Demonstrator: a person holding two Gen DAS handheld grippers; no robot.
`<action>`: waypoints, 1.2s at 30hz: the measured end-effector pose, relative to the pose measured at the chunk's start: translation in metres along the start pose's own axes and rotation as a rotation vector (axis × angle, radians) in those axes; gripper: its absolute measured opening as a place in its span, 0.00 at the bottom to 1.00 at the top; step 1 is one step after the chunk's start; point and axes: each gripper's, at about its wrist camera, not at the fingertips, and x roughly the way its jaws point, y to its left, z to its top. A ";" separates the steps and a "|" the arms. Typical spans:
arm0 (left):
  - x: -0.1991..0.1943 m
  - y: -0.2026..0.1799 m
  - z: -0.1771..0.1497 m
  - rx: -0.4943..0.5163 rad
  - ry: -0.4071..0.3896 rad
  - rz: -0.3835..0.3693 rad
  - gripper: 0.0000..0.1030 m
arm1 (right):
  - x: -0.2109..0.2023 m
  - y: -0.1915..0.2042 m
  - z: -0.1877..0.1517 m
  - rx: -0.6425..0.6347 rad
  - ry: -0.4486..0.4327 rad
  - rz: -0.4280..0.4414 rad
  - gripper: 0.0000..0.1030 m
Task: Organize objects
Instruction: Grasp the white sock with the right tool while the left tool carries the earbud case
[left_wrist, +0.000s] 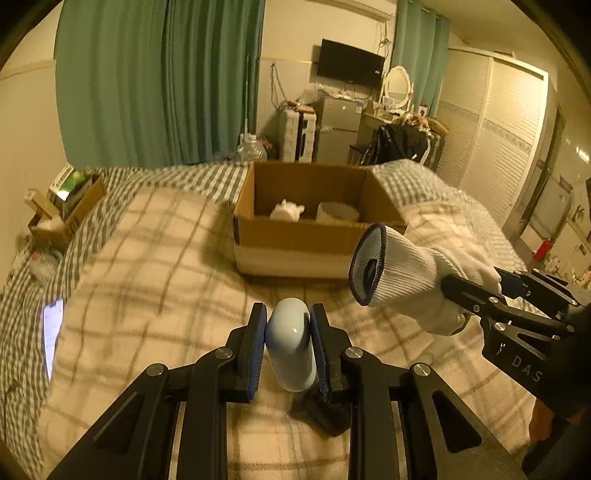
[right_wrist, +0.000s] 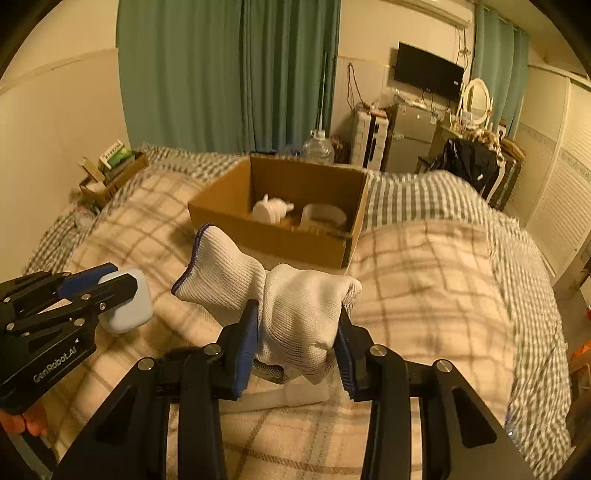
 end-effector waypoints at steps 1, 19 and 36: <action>-0.002 0.001 0.006 0.002 -0.007 -0.008 0.23 | -0.004 0.001 0.004 -0.014 -0.012 -0.010 0.36; 0.030 -0.004 0.139 0.086 -0.108 0.026 0.23 | -0.004 -0.030 0.130 -0.077 -0.171 -0.070 0.36; 0.169 -0.003 0.156 0.138 0.020 0.046 0.23 | 0.155 -0.053 0.162 -0.031 -0.006 -0.012 0.36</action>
